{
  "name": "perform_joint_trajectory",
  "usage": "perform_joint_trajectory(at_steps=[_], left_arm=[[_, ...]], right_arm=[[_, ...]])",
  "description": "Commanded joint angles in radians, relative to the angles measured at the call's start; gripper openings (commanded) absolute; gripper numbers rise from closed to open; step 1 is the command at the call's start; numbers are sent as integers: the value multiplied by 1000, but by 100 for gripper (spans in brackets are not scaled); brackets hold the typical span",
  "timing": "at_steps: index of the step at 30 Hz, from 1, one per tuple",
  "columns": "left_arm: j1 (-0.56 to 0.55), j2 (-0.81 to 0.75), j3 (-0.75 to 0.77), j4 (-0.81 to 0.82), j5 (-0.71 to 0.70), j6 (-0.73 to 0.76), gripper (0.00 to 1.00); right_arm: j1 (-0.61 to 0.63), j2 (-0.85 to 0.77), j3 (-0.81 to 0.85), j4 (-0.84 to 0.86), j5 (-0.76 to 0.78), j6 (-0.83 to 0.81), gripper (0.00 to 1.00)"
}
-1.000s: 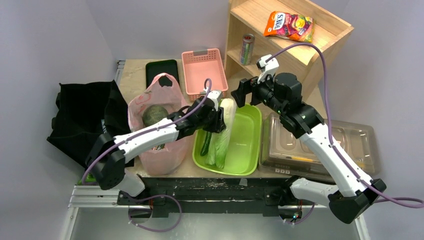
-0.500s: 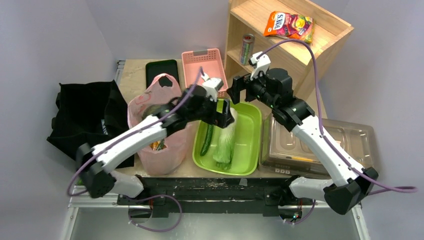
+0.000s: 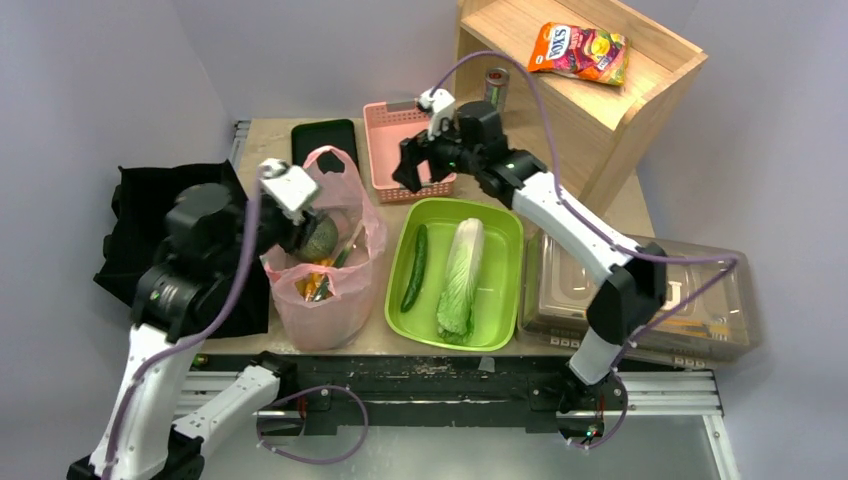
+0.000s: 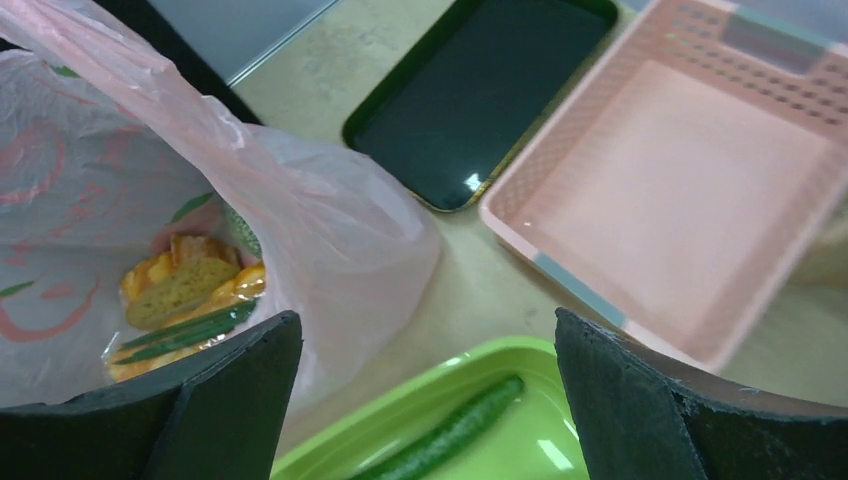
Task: Untie the knot of the grocery bags and take out the mixed food
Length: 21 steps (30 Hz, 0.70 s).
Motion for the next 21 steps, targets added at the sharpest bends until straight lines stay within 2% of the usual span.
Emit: perform_joint_trajectory(at_steps=[1,6,10,12,13,15,17,18,19,21], left_arm=[[14,49,-126,-345,84,285,38],[6,-55,-342,-509,184,494,38],[-42,-93,-469,-578,101,595,41],[-80,-117,-514,-573,47,611,45],[-94,-129,-519,-566,29,611,47],[-107,-149,-511,-562,26,609,53],[-109,-161,-497,-546,11,587,59],[-109,-167,-488,-505,-17,531,61],[-104,-168,-477,-468,-62,458,62],[-60,-156,-436,-404,-52,372,62]], right_arm=[[86,119,121,66,-81,-13,95],[141,264,215,96,-109,0,94],[175,325,223,132,-142,30,91],[195,338,205,151,-146,29,85],[202,342,197,157,-146,28,78],[209,347,182,167,-160,27,56],[210,339,161,181,-184,37,26],[210,329,143,201,-193,41,11],[212,313,117,223,-195,46,0],[219,282,69,272,-204,41,0]])
